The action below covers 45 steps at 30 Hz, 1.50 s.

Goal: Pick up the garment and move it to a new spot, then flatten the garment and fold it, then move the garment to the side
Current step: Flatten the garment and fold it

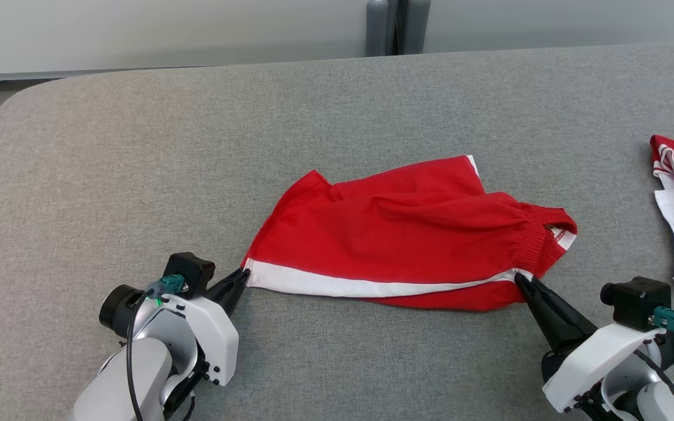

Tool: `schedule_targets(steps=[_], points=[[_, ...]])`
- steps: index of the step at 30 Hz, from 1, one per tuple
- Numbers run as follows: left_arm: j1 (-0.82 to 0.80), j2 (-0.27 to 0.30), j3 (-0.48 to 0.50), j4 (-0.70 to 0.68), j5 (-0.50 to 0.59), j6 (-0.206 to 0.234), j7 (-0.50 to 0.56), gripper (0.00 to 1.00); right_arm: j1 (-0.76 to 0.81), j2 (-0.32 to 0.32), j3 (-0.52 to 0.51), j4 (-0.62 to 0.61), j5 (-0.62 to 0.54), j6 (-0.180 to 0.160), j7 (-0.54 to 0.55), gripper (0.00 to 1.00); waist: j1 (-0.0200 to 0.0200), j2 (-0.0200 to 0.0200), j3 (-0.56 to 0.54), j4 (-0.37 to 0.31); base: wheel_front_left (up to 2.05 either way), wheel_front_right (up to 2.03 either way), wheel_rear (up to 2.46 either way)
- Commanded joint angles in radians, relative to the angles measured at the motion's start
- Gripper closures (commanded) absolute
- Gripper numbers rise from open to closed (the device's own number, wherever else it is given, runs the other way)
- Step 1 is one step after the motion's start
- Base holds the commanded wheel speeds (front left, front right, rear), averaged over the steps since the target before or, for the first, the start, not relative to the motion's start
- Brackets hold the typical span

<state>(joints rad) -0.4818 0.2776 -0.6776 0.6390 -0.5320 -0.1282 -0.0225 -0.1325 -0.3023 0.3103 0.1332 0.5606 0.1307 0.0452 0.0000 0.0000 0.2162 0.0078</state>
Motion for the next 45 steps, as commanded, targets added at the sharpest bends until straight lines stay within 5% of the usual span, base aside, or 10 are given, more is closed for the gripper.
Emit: schedule_targets(steps=[1, 14, 27, 37, 45], points=[[-0.021, 0.006, -0.002, 0.006, -0.005, -0.003, -0.009, 1.0, -0.001, -0.006, -0.003, -0.003, -0.004, 0.0, 0.004, 1.0, 0.0, 0.0, -0.001, 0.001, 0.0, 0.0, 0.0], [-0.031, -0.008, 0.011, 0.027, -0.054, 0.012, -0.058, 1.0, -0.009, -0.003, -0.006, -0.013, -0.009, 0.0, -0.018, 1.0, 0.0, 0.0, -0.012, -0.003, 0.0, 0.0, 0.0], [0.022, -0.08, 0.177, -0.15, -0.387, 0.001, -0.019, 1.0, -0.073, -0.027, -0.033, -0.092, 0.09, 0.0, -0.013, 1.0, 0.0, 0.0, -0.064, -0.001, 0.0, 0.0, 0.0], [0.023, -0.075, 0.292, -0.322, -0.415, 0.099, -0.118, 1.0, -0.228, -0.125, -0.064, -0.141, 0.198, 0.0, 0.081, 1.0, 0.0, 0.0, -0.121, -0.022, 0.0, 0.0, 0.0], [0.018, -0.133, 0.358, -0.46, -0.418, 0.169, -0.208, 1.0, -0.413, -0.086, -0.036, -0.131, 0.165, 0.0, 0.143, 1.0, 0.0, 0.0, -0.169, -0.044, 0.0, 0.0, 0.0]])
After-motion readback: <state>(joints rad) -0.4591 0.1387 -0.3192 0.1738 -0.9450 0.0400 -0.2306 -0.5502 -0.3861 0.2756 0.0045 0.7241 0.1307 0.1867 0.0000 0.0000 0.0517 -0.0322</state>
